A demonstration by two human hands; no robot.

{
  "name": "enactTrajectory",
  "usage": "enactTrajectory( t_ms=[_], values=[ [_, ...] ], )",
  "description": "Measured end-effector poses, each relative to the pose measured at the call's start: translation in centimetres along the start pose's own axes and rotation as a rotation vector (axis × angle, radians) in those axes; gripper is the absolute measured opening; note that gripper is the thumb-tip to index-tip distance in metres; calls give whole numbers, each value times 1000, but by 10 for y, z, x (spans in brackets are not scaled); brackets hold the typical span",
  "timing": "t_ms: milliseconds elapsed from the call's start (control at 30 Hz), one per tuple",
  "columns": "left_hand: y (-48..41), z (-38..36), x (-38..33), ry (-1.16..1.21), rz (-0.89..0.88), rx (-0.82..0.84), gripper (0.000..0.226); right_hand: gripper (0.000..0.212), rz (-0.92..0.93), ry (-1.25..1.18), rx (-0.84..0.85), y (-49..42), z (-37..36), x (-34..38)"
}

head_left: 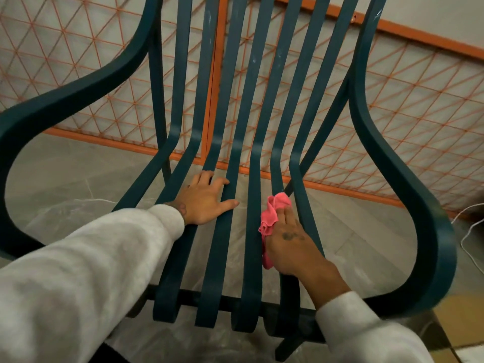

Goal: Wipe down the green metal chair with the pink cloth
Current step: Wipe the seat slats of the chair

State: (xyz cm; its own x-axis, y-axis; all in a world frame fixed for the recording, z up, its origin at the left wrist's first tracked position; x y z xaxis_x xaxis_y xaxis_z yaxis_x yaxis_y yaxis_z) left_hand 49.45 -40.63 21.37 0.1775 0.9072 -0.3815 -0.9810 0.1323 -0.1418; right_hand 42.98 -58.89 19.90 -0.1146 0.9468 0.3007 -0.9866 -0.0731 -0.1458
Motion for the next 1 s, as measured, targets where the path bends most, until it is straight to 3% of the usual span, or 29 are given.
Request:
enactTrajectory(
  t_ms=[167, 300, 533, 867, 1000],
  values=[
    [-16, -4, 0, -66, -41, -73, 73, 96, -16, 140, 93, -56, -19, -12],
    [-18, -7, 2, -65, -41, -70, 73, 92, -140, 69, 58, -112, -29, -26],
    [-25, -15, 8, -47, -35, -75, 75, 84, -185, 44, 33, -182, -43, -41],
    [-24, -16, 8, 5, -30, -79, 75, 105, -232, 83, 73, -207, -46, -42],
    [-24, -15, 8, -1, -26, -94, 71, 93, -185, 112, 88, -198, -43, -40]
  ],
)
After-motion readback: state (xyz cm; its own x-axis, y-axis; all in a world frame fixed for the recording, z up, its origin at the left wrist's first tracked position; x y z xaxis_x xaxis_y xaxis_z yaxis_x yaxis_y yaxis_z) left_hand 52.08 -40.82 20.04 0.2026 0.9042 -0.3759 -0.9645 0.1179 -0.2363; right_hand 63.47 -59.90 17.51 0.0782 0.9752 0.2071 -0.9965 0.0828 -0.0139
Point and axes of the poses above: each hand's wrist, its own y-axis away from the middle knuckle, its own z-axis out of the back of the hand, x = y × z, the point moved 9 cm from there along -y, towards the middle knuckle, and after that the axes turned 14 degrees about -x, right-handed, at the moved point
